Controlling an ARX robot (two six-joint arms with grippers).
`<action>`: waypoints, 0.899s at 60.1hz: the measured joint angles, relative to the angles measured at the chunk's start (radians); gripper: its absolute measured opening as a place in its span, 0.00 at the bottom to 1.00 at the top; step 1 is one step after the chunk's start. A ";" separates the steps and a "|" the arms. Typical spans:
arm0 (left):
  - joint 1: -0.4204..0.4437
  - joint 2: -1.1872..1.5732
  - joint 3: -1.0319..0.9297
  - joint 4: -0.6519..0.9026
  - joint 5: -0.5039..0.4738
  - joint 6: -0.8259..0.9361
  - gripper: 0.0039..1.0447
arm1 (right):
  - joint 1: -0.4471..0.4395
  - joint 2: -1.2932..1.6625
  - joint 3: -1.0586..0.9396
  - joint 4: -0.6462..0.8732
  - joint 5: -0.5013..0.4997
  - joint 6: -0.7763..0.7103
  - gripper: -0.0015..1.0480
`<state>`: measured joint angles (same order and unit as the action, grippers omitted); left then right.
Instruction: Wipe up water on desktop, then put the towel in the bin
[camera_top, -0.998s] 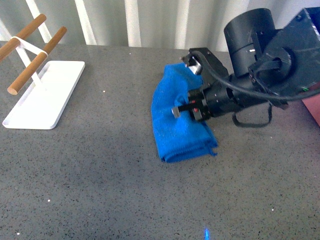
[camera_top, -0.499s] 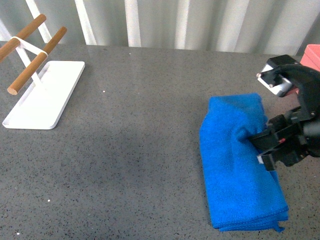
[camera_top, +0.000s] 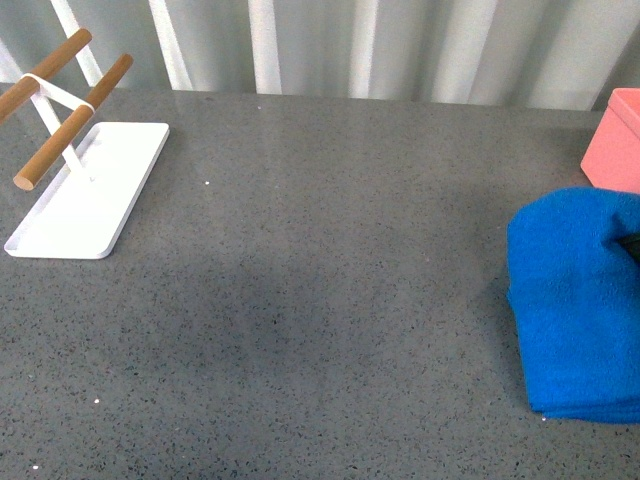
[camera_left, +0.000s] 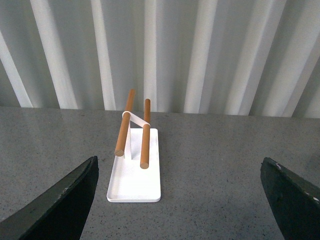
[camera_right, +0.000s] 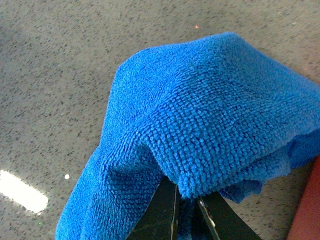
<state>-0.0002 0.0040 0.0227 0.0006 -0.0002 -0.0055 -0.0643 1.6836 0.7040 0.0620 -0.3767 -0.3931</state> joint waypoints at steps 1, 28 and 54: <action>0.000 0.000 0.000 0.000 0.000 0.000 0.94 | 0.000 0.002 0.010 0.000 0.000 0.000 0.03; 0.000 0.000 0.000 0.000 0.000 0.000 0.94 | 0.083 0.042 0.374 -0.077 0.042 0.031 0.03; 0.000 0.000 0.000 0.000 0.000 0.000 0.94 | -0.215 -0.062 0.629 -0.200 0.009 0.050 0.03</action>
<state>-0.0002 0.0040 0.0227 0.0006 -0.0002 -0.0059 -0.2790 1.6215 1.3334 -0.1379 -0.3679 -0.3435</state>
